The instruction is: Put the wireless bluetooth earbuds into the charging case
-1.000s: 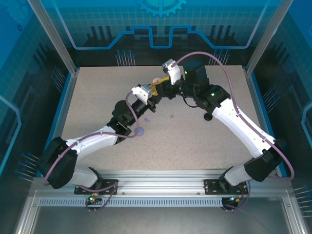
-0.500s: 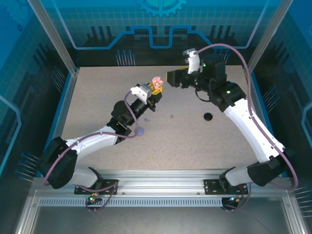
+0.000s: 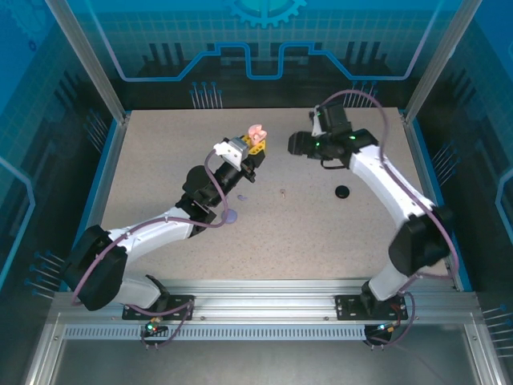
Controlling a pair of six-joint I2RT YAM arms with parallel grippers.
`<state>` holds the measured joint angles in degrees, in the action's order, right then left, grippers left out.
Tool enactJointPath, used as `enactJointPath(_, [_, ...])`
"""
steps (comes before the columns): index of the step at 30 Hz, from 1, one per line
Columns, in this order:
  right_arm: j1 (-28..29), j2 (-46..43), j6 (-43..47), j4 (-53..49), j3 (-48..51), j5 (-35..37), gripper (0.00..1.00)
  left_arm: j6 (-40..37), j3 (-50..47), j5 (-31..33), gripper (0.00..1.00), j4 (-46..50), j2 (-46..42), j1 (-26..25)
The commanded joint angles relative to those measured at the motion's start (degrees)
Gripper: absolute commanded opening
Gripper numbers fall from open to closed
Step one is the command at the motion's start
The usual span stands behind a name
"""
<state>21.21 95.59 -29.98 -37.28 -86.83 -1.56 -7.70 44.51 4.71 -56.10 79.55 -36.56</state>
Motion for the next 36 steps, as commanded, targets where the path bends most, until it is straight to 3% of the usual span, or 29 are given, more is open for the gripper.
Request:
enactJointPath(1, [1.65,5.63,1.24,-6.10,-0.29,1.65,0.62,-1.26,0.44,1.44,0.00,-3.87,-1.48,-0.02])
enactJointPath(11, [5.80,22.55,2.05,-11.54,-6.52,3.53,0.56,-1.58,0.34,1.53,0.00,-4.11,-1.46,-0.06])
enactJointPath(21, [7.75,28.65,1.48,-12.00,-10.13,5.04,0.44,-1.43,0.29,1.35,0.00,-4.12,-1.39,-0.09])
enactJointPath(36, [9.88,32.97,1.76,-14.75,-13.50,8.29,0.39,-1.79,0.02,1.59,0.00,-4.25,-1.20,-0.05])
